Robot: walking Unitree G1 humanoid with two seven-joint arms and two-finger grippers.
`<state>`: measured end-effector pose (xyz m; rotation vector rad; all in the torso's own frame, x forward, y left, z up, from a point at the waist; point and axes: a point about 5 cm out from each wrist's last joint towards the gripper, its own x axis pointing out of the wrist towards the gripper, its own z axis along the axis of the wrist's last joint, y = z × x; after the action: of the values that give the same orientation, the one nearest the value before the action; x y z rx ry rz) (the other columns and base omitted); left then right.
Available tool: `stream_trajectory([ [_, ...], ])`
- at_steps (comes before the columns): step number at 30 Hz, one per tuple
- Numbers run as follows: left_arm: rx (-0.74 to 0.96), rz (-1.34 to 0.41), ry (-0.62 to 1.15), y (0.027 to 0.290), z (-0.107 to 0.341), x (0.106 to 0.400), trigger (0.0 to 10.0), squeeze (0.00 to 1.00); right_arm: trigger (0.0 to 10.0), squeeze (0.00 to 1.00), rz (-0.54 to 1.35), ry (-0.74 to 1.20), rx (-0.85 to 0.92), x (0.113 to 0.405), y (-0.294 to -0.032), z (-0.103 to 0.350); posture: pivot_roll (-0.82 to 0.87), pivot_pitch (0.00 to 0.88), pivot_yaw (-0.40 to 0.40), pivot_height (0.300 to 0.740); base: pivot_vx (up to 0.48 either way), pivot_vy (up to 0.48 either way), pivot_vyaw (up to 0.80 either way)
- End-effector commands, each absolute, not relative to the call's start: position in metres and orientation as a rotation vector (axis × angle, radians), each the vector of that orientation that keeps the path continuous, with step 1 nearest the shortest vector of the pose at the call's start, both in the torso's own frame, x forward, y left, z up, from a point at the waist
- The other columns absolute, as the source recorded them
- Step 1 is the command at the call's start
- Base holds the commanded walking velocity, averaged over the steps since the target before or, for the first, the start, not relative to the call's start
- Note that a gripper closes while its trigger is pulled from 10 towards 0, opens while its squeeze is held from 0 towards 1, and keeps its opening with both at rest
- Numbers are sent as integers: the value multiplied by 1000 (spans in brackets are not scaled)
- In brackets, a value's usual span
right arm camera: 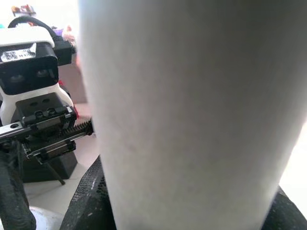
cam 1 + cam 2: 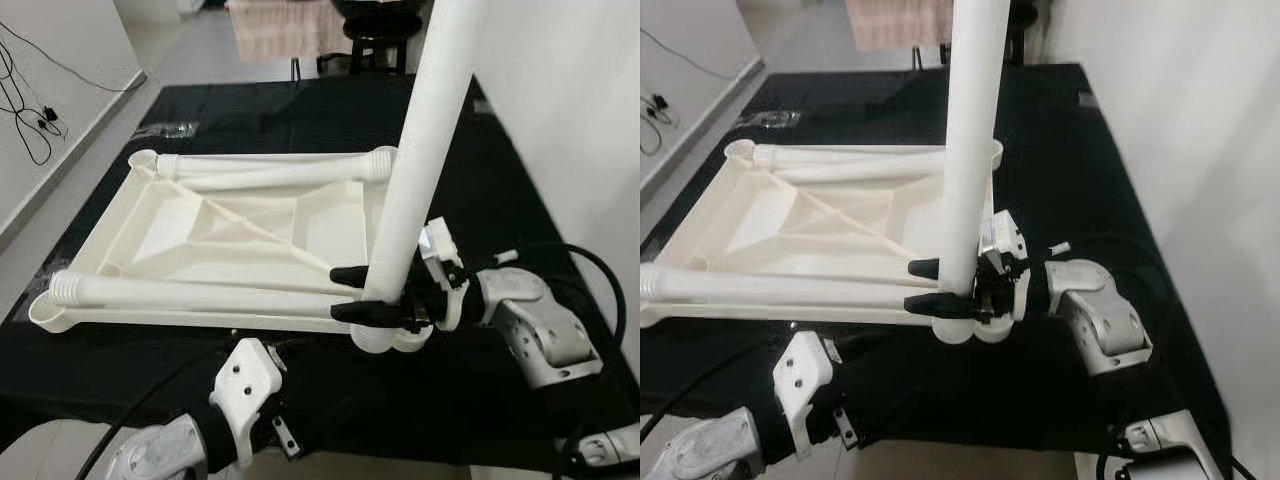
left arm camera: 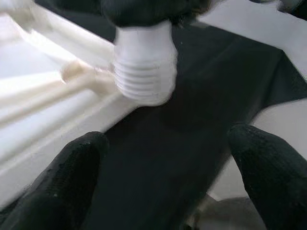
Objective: Building children table
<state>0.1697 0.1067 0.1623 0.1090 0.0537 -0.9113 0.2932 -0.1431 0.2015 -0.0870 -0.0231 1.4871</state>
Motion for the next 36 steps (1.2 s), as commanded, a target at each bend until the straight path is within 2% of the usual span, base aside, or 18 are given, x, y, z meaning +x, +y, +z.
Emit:
stream_trajectory([
  [1,107,-943,80,107,162,163,10000,0,10000,0,1516,-37,-85,293,-143,206,-21,252,54,740,0,0,0],
  [6,119,-938,99,109,162,155,10000,0,10000,0,1497,-55,-90,292,-144,206,-10,271,73,740,0,0,0],
  [15,138,-804,105,121,163,148,10000,0,10000,0,1430,-85,-93,291,-161,213,11,277,90,740,0,0,0],
  [27,111,-814,109,121,162,147,10000,0,10000,0,1436,-36,-149,281,-180,212,-2,265,98,740,0,0,0],
  [36,112,-810,109,122,162,146,10000,0,10000,0,1316,-59,-214,296,-181,206,7,260,101,740,0,0,0],
])
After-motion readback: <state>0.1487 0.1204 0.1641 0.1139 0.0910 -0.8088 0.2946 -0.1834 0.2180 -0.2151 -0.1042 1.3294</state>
